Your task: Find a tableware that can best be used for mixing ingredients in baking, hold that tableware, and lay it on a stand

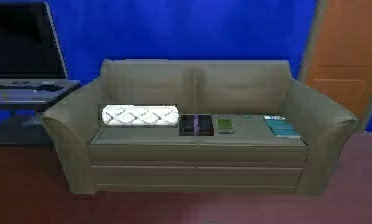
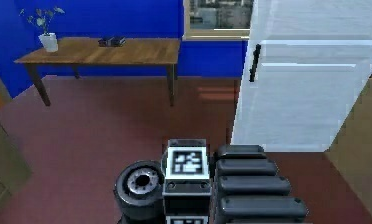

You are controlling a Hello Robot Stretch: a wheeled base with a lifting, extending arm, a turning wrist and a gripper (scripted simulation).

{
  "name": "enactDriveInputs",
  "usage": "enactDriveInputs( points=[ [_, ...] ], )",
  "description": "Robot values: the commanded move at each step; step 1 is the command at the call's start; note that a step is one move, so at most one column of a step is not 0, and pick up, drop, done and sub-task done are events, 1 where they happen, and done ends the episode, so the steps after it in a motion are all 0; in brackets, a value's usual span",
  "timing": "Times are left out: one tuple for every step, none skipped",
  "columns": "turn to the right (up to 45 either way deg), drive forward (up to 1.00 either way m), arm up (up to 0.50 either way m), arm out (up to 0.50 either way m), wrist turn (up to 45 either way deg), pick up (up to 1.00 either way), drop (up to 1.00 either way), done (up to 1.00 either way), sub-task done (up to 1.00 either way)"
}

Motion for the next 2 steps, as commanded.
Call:
enactDriveInputs(
  points=[
    [-45.0,0.00,0.00,0.00,0.0,0.00,0.00,0.00,0.00],
    [-15.0,0.00,0.00,0.00,0.0,0.00,0.00,0.00,0.00]
  ],
)
